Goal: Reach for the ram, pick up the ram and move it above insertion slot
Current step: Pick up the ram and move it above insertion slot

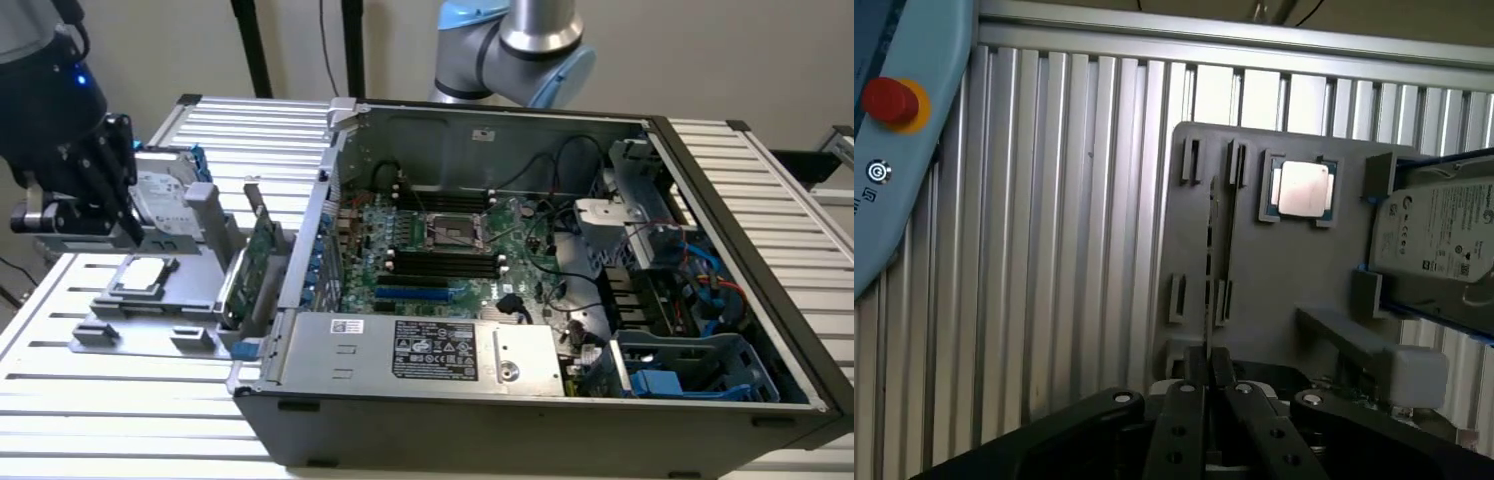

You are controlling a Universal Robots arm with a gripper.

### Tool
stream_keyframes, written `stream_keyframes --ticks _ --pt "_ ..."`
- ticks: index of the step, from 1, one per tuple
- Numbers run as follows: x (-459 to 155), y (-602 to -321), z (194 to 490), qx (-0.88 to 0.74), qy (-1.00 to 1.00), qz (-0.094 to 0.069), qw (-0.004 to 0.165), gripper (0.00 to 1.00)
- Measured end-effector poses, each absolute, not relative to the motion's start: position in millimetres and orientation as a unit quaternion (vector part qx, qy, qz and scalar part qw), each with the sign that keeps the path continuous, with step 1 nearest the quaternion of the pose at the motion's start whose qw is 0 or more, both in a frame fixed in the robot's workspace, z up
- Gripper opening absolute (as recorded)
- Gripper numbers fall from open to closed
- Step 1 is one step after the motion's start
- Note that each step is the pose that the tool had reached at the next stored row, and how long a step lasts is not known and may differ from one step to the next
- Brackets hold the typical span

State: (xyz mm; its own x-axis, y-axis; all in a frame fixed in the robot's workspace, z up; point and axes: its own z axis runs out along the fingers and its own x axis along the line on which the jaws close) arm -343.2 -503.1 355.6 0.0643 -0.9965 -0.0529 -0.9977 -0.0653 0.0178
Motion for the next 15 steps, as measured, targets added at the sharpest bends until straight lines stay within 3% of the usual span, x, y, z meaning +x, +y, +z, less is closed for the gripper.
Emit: stream_keyframes --ticks 8,15 --pt "-316.2 -502.3 383.7 -0.73 0.683 0.027 0.013 0.13" --pt "-292.7 -501.5 389.1 -0.73 0.683 0.036 0.023 0.13"
